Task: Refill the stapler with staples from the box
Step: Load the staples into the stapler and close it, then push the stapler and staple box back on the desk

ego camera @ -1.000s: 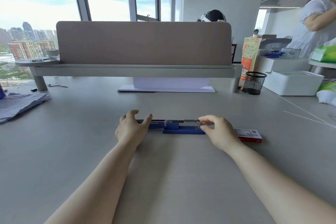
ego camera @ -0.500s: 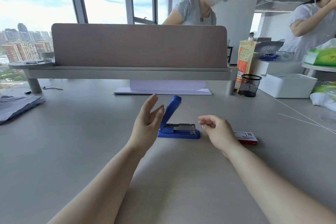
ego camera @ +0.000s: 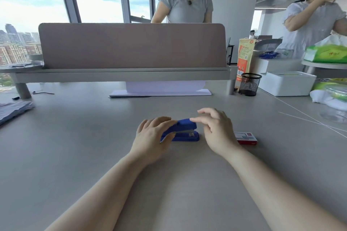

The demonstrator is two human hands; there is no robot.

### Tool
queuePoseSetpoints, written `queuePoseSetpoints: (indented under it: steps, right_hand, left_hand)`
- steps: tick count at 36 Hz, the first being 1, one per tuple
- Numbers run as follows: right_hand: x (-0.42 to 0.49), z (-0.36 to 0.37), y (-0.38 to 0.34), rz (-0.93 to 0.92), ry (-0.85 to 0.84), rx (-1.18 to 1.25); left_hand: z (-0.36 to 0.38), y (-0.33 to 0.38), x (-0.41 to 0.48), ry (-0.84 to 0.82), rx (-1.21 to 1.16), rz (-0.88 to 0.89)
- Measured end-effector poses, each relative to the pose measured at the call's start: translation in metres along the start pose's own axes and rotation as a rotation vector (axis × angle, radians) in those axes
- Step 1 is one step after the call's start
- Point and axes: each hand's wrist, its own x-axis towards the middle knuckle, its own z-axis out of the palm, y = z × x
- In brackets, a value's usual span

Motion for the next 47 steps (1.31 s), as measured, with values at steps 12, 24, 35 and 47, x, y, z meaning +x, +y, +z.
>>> queuePoseSetpoints:
  steps: [12,24,35,47]
  right_hand:
    - [-0.001,-0.004,-0.005,0.030,-0.068,-0.117]
    - [-0.001,-0.004,0.001,0.043,-0.140,-0.118]
    - [-0.005,-0.008,0.013,0.211,-0.061,0.177]
    - [-0.039,-0.059,0.035,0.254,-0.069,-0.191]
  left_hand:
    - [0.001,0.005,-0.002,-0.008,-0.012,-0.028]
    - [0.001,0.010,-0.002,-0.045,0.001,-0.010]
    - [0.000,0.016,-0.007,-0.028,0.023,-0.024]
    - [0.005,0.041,-0.018,-0.179,0.165,-0.116]
